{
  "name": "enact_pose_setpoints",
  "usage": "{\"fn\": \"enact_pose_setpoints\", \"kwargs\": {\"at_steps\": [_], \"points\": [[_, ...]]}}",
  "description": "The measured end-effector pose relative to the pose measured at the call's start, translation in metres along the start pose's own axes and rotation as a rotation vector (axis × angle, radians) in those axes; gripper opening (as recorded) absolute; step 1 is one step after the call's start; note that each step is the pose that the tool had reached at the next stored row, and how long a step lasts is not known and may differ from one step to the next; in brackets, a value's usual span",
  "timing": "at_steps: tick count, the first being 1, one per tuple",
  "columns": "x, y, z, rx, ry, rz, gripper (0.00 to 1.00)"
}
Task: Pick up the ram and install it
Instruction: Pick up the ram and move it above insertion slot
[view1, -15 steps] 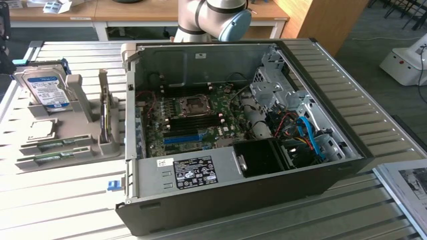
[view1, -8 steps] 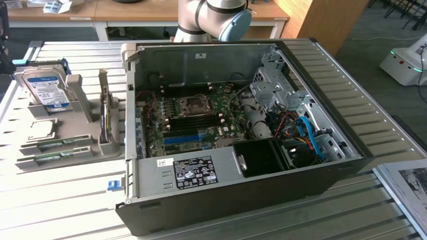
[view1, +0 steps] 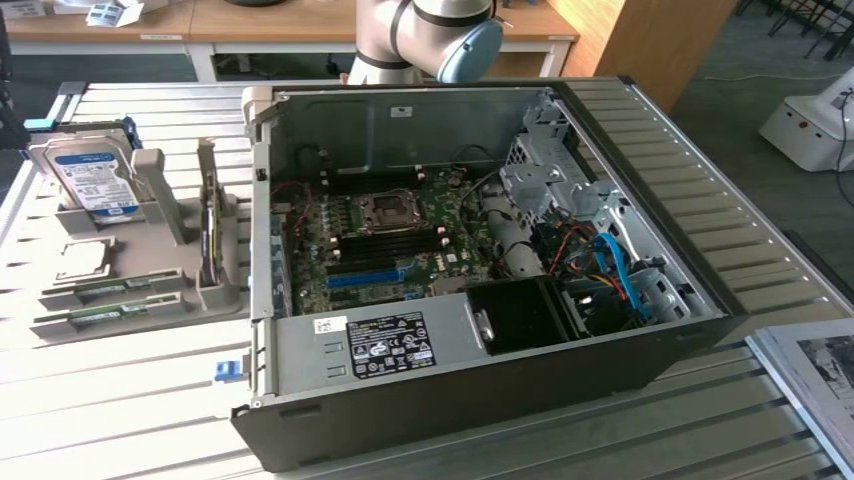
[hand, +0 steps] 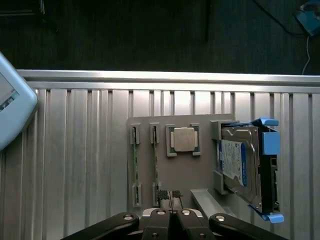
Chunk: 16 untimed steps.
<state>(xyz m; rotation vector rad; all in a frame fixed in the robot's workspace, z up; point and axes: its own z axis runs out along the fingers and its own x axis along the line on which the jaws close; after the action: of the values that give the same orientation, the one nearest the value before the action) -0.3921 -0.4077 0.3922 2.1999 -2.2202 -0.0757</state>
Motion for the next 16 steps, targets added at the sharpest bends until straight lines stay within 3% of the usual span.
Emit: {"fn": "enact_pose_setpoints", "kwargs": {"at_steps": [16], "points": [[0.0000, -0.0005, 0.0000, -0.0010, 0.0019, -0.043, 0.10]]}}
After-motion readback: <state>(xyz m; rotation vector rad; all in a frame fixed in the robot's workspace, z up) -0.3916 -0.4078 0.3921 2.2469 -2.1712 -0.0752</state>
